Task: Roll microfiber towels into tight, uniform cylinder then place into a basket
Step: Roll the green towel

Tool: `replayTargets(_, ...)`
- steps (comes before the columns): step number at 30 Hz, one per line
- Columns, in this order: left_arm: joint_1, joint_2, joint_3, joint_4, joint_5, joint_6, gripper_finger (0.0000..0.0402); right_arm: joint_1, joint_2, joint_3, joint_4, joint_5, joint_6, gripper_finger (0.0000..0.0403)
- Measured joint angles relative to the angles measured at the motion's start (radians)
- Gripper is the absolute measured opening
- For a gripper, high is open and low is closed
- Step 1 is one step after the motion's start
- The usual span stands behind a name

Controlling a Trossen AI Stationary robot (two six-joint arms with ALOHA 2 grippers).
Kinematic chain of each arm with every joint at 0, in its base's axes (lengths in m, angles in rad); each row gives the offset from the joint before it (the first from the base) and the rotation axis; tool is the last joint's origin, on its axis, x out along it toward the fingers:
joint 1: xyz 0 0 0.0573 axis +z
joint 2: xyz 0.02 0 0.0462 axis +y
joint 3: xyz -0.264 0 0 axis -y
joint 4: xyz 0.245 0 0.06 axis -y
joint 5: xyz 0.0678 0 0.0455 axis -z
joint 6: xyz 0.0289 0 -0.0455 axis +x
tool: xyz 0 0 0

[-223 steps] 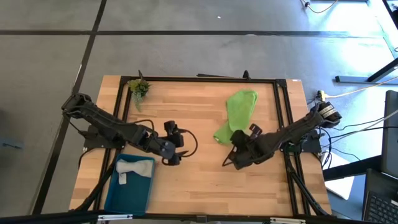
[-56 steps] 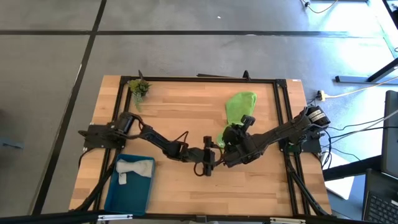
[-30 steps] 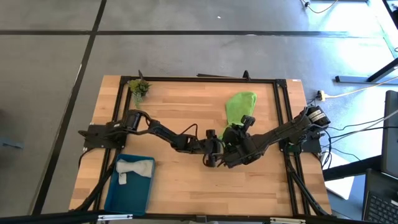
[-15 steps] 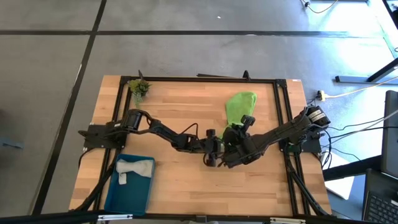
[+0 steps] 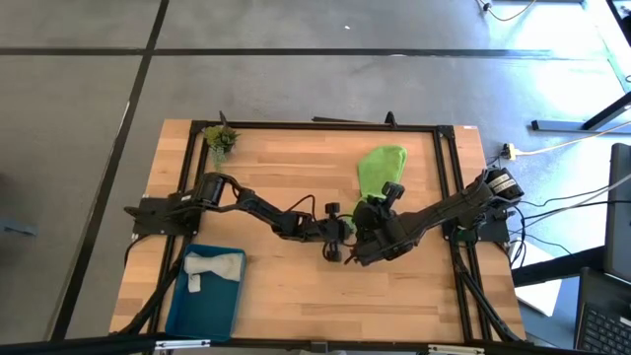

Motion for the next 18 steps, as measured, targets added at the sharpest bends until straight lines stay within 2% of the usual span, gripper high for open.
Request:
replayTargets(7,-0.012,-0.039,-0.004,-0.066,-0.003,0.002,0.0001,0.0,-0.012,0.0,-0.01,0.002,0.015,0.0004)
replayTargets(18,-0.027,-0.252,-0.005,-0.398,-0.004,-0.018,0.0,-0.001,-0.167,0.0,-0.045,0.002,0.08,0.0003)
